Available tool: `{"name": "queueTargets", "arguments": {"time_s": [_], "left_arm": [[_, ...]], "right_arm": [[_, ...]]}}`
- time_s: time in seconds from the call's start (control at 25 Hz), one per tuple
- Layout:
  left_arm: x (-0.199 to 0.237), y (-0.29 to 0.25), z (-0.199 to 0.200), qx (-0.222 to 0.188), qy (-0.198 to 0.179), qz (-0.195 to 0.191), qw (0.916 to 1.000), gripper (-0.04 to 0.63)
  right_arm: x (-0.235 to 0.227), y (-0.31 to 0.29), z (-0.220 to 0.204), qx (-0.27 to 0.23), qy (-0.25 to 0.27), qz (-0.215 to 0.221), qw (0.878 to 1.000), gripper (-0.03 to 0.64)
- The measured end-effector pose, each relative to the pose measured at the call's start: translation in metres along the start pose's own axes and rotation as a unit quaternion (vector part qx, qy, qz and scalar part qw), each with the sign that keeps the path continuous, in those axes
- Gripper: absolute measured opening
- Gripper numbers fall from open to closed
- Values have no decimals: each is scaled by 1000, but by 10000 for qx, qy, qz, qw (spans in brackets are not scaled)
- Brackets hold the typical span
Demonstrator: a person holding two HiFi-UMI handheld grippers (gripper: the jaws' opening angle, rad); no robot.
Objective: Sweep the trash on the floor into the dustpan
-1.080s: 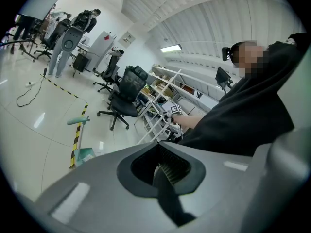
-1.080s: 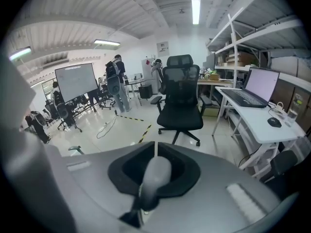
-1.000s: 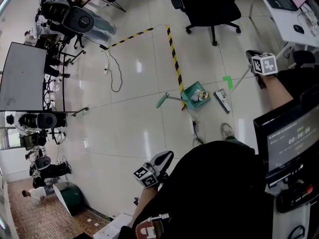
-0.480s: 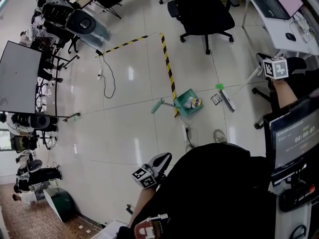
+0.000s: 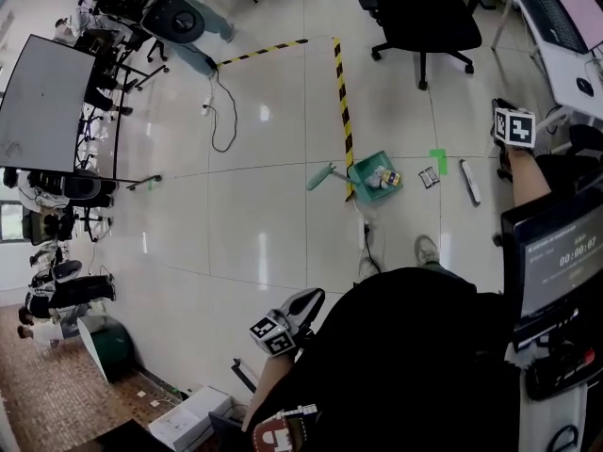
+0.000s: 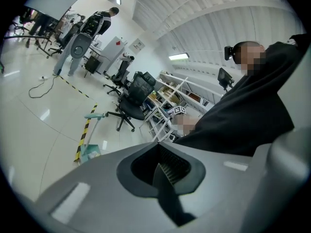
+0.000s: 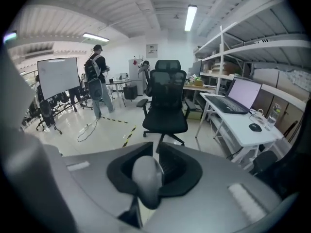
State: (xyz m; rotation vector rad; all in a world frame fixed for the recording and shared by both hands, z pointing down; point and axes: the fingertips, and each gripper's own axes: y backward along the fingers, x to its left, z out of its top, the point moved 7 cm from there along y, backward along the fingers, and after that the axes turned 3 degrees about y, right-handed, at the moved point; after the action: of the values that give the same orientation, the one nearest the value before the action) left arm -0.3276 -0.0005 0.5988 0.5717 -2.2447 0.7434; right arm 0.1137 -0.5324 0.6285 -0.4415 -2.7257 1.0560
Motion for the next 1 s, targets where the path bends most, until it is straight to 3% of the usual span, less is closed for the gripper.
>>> {"name": "queueTargets", "arguments": {"time_s": [0.16, 0.4, 1.0], "left_arm": [[8, 21, -10, -139, 110, 165, 9997, 0], [15, 49, -16, -359, 184, 287, 9988, 0], [23, 61, -6, -490, 173, 345, 9981, 0]], "right_arm": [[39, -17, 4, -25, -343, -31, 9994, 41], [89, -21, 14, -5, -455, -36, 9990, 51], [113, -33, 34, -201, -1458, 206, 9889, 71]]}}
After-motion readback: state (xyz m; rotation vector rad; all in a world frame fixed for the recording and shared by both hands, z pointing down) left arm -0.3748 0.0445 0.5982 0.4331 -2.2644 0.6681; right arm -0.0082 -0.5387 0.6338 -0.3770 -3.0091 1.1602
